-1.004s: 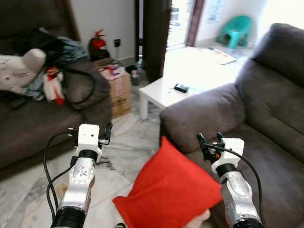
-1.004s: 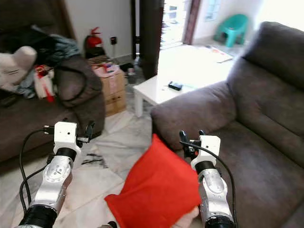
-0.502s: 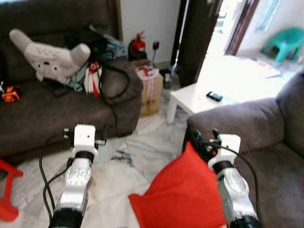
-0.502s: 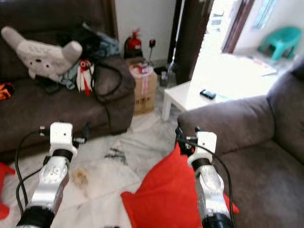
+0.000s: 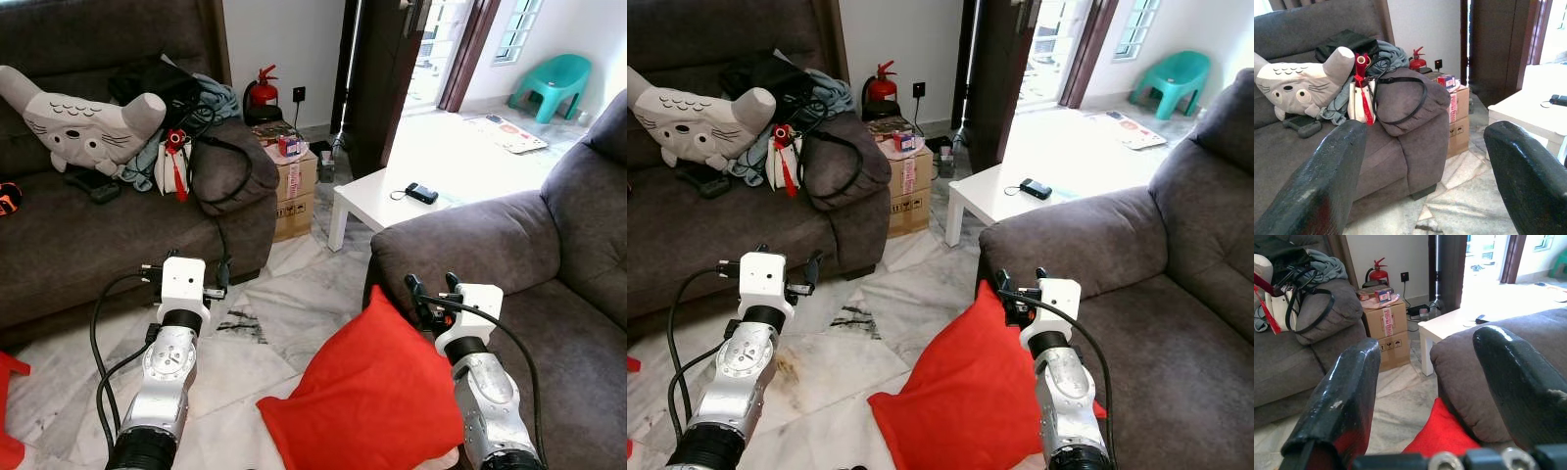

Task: Move the pillow to the sofa from floor

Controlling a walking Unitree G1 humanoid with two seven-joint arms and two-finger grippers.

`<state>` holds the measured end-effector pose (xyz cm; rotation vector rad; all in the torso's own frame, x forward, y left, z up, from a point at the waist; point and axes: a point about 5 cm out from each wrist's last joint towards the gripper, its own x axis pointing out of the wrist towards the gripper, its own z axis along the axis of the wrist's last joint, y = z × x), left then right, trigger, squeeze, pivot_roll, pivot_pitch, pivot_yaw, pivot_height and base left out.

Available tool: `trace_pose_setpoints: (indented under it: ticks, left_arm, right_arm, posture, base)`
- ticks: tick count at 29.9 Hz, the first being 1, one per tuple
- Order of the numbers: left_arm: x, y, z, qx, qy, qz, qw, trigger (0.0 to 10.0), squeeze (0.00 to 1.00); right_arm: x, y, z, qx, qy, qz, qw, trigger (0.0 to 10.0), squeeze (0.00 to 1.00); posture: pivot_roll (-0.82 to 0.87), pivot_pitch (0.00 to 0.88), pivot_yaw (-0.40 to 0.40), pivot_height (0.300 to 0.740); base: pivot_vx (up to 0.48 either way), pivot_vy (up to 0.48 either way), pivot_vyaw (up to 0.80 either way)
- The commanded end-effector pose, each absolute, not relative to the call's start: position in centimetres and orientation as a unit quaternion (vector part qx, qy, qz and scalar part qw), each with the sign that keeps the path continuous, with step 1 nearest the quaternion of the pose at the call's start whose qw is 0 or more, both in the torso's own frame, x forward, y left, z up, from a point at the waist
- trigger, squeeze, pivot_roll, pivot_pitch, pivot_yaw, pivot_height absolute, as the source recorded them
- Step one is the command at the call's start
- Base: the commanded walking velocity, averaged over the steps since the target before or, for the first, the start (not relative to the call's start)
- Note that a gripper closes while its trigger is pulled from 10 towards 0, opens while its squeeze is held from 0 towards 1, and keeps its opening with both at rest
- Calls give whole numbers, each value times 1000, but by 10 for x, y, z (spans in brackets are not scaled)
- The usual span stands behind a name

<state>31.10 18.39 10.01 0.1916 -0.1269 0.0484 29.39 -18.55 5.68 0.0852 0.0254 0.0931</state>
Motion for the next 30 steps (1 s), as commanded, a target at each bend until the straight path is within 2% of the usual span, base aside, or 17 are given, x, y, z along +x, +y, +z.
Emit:
trace_pose_setpoints:
  ticks: [1,8,26,30]
  left_arm:
    - [312,183,100,98,-60,23,993,10000,0]
    - [312,183,100,99,-61,24,993,10000,0]
    - [312,182,100,98,-65,25,993,10000,0]
    - [312,182,100,96,-66,25,993,10000,0]
  right_arm:
    - [296,-186,60,43,10,46,998,10000,0]
    - [296,-186,60,42,11,48,998,10000,0]
    - [296,-186,61,41,11,52,998,10000,0]
    - [296,-185,60,42,12,53,998,10000,0]
  posture:
    - [1,0,-63,732]
    - [1,0,-63,732]
    - [-4,0,-65,732]
    - [-4,0,-65,732]
  base:
    - [0,0,0]
    - [0,-173,0]
    - [0,-302,0]
    - [0,0,0]
